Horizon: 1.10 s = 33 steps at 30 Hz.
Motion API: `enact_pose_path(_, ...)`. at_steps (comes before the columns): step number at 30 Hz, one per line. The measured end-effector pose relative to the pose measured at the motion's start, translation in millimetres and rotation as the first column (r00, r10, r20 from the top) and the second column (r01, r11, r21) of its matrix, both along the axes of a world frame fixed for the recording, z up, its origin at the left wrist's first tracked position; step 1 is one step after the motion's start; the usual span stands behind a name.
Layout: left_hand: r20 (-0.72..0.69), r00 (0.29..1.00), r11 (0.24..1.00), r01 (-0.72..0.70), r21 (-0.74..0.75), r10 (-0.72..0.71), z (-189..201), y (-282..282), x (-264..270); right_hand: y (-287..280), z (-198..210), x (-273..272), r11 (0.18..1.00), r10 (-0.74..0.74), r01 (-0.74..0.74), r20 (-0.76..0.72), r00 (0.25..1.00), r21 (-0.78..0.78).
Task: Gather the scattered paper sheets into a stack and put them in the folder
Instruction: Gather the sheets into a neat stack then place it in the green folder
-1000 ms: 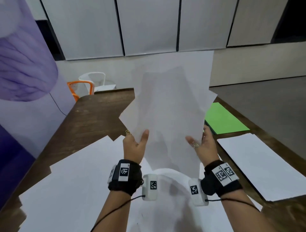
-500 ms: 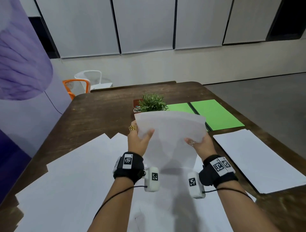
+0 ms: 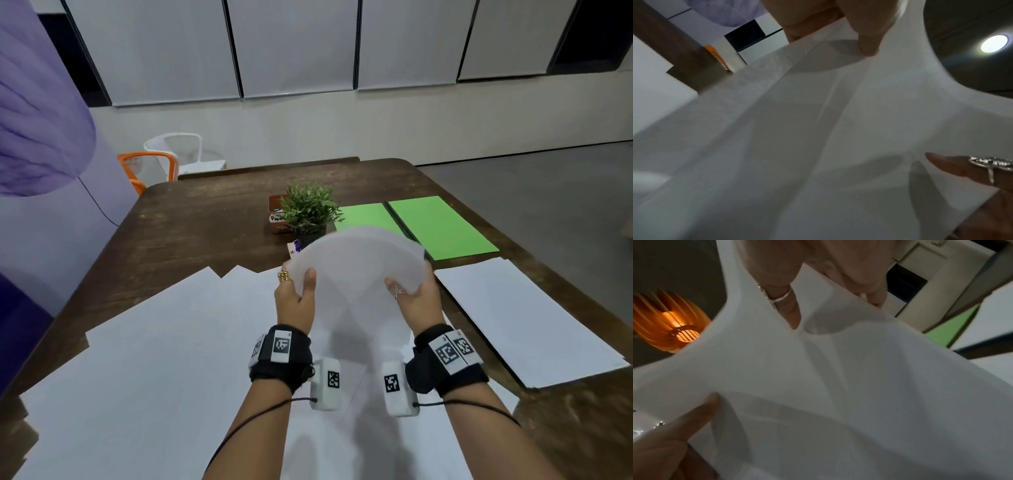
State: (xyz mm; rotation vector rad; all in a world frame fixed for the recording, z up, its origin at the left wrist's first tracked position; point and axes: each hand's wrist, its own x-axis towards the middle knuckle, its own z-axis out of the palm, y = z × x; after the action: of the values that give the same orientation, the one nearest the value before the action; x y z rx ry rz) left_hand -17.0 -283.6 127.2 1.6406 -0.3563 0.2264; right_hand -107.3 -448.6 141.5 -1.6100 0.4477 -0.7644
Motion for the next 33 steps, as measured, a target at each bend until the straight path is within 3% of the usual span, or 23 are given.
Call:
enact_pose_path(8,-0.128,0.992,0.968,-0.035,-0.249,0.003,19.7,-16.8,-6.1,-5.5,11.7,5.0,0.993,-0.043,0.03,0.114,0.993,0.112)
enact_pose_path(14,-0.02,1.0,0.991,-0.021,-0.131,0.018,15.2,-10.3,3.1,-19.0,9.4,4.5,0.994,0.051,-0.05,-0.012,0.999,0.096)
enact_pose_path(22,0.122,0.989,0.986,0.104,-0.13,-0.088,38.3,-4.7,6.9,-24.8,27.3,4.7,0.981,0.038,-0.061,0.124,0.992,0.184)
enact_pose_path(28,-0.168,0.977,0.987,0.118,-0.108,-0.135,-12.7,13.4,8.4,-29.7,18.6,-5.1,0.934,0.07,-0.147,0.237,0.969,0.325)
enact_pose_path(30,-0.221,0.965,0.984,0.114,-0.134,-0.142,-23.5,11.9,5.5,-30.8,18.8,-5.2,0.896,0.093,-0.213,0.304,0.948,0.39)
enact_pose_path(33,-0.27,0.948,0.983,0.136,-0.126,-0.166,-36.0,7.1,2.1,-30.8,14.5,-3.4,0.87,0.133,-0.245,0.274,0.952,0.428)
